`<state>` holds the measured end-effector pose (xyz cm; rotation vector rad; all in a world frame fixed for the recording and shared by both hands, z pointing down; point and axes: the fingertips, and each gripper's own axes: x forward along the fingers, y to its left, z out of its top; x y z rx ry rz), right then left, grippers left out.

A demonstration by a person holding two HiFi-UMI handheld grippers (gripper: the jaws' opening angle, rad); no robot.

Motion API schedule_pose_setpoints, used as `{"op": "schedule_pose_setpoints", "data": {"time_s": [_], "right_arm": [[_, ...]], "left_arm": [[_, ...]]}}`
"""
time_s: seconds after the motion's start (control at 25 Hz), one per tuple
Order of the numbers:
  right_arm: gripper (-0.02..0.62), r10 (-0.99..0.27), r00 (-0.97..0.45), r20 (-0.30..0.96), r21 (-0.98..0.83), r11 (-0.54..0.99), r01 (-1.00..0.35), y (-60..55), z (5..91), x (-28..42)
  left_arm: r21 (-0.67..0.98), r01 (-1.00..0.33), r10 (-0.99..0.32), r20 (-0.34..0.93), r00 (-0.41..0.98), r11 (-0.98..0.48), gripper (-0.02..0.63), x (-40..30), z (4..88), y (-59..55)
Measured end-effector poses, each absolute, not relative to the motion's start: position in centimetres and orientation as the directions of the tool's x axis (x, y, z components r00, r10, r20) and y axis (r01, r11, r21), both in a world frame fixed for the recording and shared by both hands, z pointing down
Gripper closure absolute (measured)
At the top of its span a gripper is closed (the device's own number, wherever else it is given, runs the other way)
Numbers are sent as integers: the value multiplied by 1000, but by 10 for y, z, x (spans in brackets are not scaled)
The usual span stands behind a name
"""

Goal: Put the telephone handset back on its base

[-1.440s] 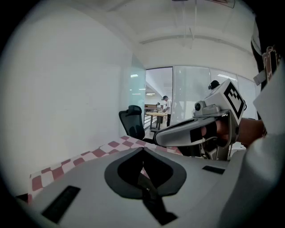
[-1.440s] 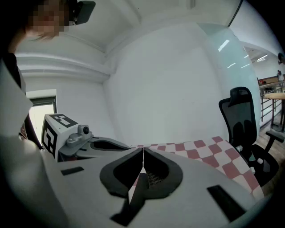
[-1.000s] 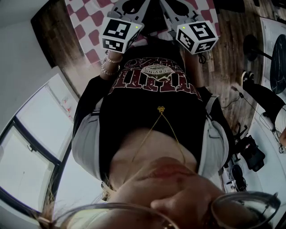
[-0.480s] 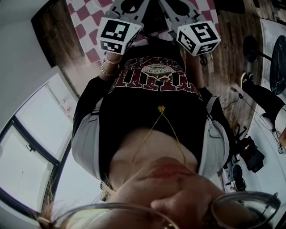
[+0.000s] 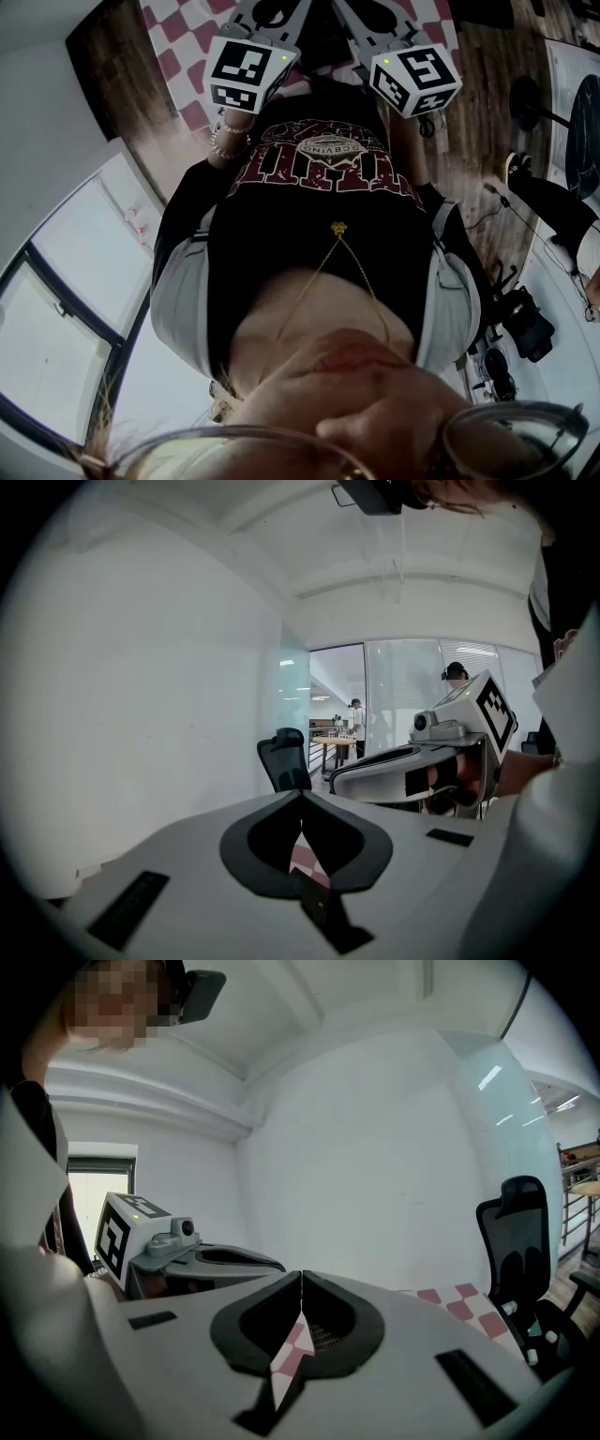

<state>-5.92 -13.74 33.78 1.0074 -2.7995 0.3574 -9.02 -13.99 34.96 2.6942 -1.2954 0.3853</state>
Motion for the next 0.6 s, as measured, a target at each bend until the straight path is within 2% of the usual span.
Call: {"op": "schedule_pose_setpoints", "data": {"time_s": [0.6], "right_arm": [[575, -598, -768, 229, -175, 751, -637, -132, 342, -60]], "left_arm": [[-3, -782, -749, 289, 596, -624, 595, -89, 352, -137]]}}
